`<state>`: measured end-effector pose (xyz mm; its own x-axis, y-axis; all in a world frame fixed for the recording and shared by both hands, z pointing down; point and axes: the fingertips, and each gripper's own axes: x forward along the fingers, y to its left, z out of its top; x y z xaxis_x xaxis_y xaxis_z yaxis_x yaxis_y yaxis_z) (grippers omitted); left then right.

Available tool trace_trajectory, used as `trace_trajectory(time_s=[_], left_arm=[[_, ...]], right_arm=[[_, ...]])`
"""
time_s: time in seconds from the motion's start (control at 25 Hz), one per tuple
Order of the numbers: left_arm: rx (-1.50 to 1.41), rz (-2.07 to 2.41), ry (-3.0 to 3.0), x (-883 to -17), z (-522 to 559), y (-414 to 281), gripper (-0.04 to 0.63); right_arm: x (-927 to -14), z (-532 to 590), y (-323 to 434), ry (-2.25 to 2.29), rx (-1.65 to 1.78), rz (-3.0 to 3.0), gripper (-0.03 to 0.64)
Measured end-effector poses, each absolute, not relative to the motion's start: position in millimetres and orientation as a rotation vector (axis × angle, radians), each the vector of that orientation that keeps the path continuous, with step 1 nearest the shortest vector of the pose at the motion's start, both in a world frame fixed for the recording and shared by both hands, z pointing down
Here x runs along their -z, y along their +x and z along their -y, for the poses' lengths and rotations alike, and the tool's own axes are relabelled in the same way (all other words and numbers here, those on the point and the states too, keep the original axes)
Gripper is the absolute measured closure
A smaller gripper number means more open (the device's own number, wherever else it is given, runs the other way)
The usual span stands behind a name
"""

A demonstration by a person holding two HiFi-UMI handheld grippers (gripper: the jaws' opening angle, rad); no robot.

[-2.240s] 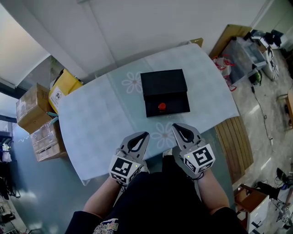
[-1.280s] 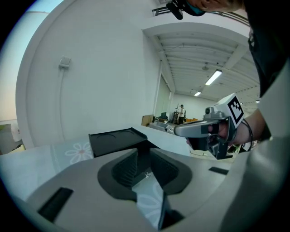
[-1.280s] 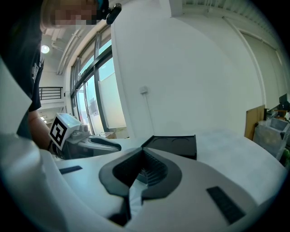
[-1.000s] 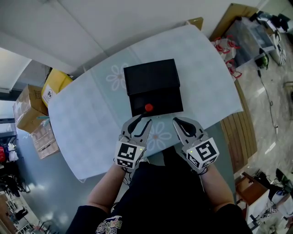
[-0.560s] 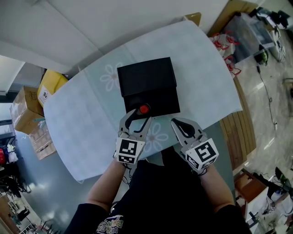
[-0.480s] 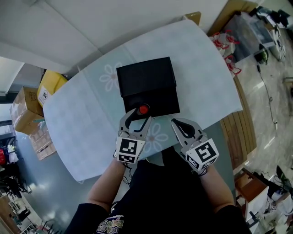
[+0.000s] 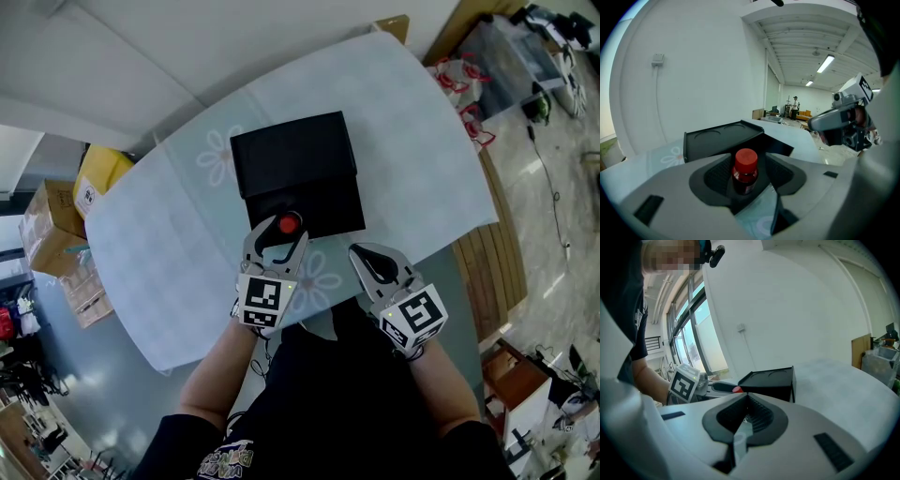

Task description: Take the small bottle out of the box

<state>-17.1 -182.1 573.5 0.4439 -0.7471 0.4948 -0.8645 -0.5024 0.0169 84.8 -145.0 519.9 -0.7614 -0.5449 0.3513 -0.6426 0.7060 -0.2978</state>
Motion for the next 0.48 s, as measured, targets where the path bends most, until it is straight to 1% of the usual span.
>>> trace_trajectory(time_s=[0.4,0.44,0.48], left_arm=[[-0.643,1.438,2.410,-577.3,189.2,-18.5,0.376],[-0.642,1.444,2.412,-577.0,188.9,-19.0,0.384],[-0.639,1.450,2.413,-576.5,188.6,-19.7,0.421]], right_arm=[[-528.6,140.5,83.9,0.910,-0.634,2.671,0.598],[-529.4,140.3,84.6,0.911,-0.637,2.670,0.598],[-530.0,140.3,84.8,0.912,-0.641,2.670,0.598]])
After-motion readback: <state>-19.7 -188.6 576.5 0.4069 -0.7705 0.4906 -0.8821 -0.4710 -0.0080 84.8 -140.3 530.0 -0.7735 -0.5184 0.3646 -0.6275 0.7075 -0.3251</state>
